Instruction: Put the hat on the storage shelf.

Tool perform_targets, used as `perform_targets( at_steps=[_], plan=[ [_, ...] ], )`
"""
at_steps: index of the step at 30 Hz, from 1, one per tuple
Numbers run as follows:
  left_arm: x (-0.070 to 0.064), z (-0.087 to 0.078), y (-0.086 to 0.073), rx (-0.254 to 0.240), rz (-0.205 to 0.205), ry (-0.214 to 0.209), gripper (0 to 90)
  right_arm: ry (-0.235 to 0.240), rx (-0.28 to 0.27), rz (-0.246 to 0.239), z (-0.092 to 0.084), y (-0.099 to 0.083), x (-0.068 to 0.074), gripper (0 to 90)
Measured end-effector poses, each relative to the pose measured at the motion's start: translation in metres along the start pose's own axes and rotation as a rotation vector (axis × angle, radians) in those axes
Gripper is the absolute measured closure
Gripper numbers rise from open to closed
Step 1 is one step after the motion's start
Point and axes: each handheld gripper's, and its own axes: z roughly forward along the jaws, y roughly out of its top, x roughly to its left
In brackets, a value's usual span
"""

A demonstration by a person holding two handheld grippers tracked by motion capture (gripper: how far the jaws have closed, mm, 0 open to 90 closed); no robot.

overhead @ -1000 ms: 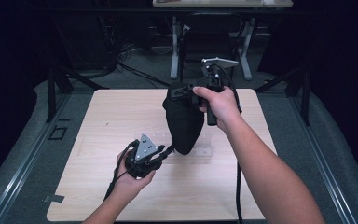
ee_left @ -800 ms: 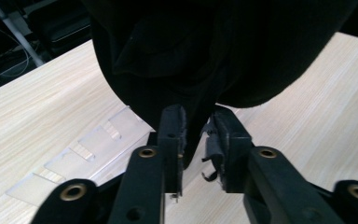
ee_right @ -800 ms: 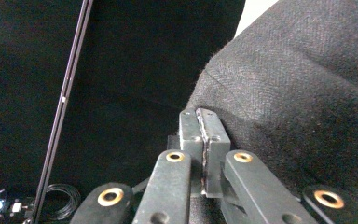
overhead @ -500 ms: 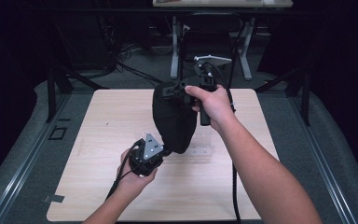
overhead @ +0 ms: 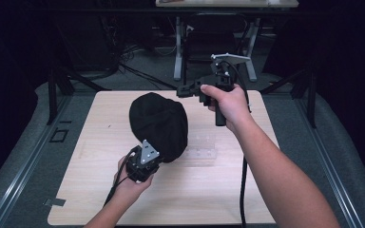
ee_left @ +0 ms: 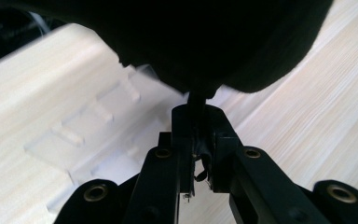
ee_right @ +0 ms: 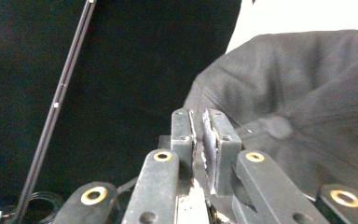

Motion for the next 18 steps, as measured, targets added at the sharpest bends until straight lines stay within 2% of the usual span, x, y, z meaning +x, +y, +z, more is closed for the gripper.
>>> perform_targets(
  at_steps=[5, 9, 13, 18],
  plan=[
    [0.007, -0.001, -0.012, 0.009, -0.034, 0.001, 81.7, -0.041, -0.006, -0.035, -0.006, -0.004, 0.002, 80.6],
    [0.007, -0.001, -0.013, 0.009, -0.022, 0.008, 81.4, -0.089, -0.011, -0.063, -0.011, -0.008, 0.002, 80.0],
    [0.007, -0.002, -0.013, 0.008, -0.047, 0.001, 80.3, -0.145, -0.02, -0.085, -0.018, -0.01, 0.001, 79.8],
    [0.007, -0.009, -0.017, -0.001, -0.043, -0.005, 75.0, -0.203, -0.019, -0.115, -0.026, -0.015, -0.001, 79.8]
  ],
)
